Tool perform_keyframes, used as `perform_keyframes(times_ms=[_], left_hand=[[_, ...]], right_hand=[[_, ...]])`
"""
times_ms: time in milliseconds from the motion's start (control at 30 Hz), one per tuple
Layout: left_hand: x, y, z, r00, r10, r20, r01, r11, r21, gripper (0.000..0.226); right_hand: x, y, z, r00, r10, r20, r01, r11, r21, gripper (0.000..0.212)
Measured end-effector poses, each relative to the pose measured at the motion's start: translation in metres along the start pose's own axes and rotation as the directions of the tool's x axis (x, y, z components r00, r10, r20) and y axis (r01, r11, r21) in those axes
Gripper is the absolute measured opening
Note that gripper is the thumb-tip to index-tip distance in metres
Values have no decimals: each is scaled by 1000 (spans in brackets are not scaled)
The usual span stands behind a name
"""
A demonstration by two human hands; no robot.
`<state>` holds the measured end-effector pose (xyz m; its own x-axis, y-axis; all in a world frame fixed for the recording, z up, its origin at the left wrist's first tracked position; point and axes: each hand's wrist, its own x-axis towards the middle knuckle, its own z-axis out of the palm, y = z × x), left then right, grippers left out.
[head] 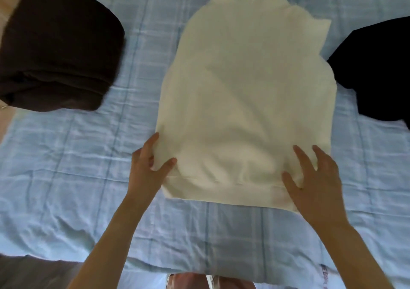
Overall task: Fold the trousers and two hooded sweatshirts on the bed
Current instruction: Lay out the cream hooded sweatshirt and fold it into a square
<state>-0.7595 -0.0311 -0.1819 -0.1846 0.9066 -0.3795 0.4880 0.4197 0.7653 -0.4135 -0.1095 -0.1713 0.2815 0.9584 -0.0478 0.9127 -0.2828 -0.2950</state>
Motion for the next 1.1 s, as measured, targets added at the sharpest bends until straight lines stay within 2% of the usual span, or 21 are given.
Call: perform_keyframes(times_ms=[67, 133, 200, 300, 400, 467, 533, 600, 633, 700, 733, 767, 800, 833, 900, 967, 1100], left_hand=[[18, 9, 0, 1000, 0, -2, 0, 1000, -28, 73], [34, 17, 3, 1000, -6, -10, 6, 999, -54, 69], [44, 19, 7, 1000, 5, -25, -7, 996, -84, 63], [49, 17, 4, 999, 26, -21, -28, 996, -89, 61], [49, 20, -4, 999, 35, -30, -39, 990, -137, 62], [43, 29, -6, 996, 65, -62, -75, 981, -177, 63], [32, 40, -2, 990, 128, -52, -136, 967, -214, 67], [21, 51, 9, 963, 268, 23, -261, 951, -164, 72], [17, 54, 15, 928, 361, 90, -353, 931, -94, 75], [13, 56, 25, 814, 500, 295, -532, 846, 32, 75], [13, 56, 28, 759, 512, 402, -571, 821, 33, 72], [16, 57, 26, 725, 505, 469, -572, 821, 1, 68], [20, 58, 21, 721, 496, 485, -533, 843, -69, 64], [27, 58, 15, 750, 485, 450, -466, 870, -160, 57], [47, 56, 1, 863, 435, 257, -361, 887, -287, 41], [74, 51, -7, 935, 339, 101, -299, 910, -287, 31], [120, 62, 18, 976, 182, 121, -143, 950, -276, 34]], right_hand=[[21, -44, 11, 986, -162, -39, 164, 983, 78, 58], [46, -80, 34, 962, -273, 5, 272, 958, 94, 55], [63, -101, 62, 952, -292, 90, 284, 954, 90, 55], [72, -105, 93, 936, -302, 182, 314, 949, -38, 57], [76, -109, 73, 903, -303, 303, 341, 937, -79, 58], [81, -123, 48, 902, -304, 307, 312, 950, 22, 55], [90, -151, 23, 943, -270, 193, 204, 930, 307, 47], [108, -180, 10, 968, -210, 139, 103, 833, 543, 38], [122, -193, 8, 972, -193, 134, 80, 807, 585, 38], [150, -208, 8, 960, -209, 187, 66, 816, 574, 47], [162, -211, 9, 941, -235, 242, 76, 847, 526, 54], [171, -210, 12, 916, -274, 293, 112, 876, 469, 59], [177, -207, 15, 897, -297, 328, 142, 895, 423, 60], [181, -202, 18, 898, -295, 326, 146, 900, 410, 58], [185, -188, 18, 935, -237, 263, 90, 877, 472, 54], [181, -170, 13, 969, -163, 188, 46, 858, 511, 52], [176, -125, 4, 994, -17, 103, -40, 850, 525, 50]])
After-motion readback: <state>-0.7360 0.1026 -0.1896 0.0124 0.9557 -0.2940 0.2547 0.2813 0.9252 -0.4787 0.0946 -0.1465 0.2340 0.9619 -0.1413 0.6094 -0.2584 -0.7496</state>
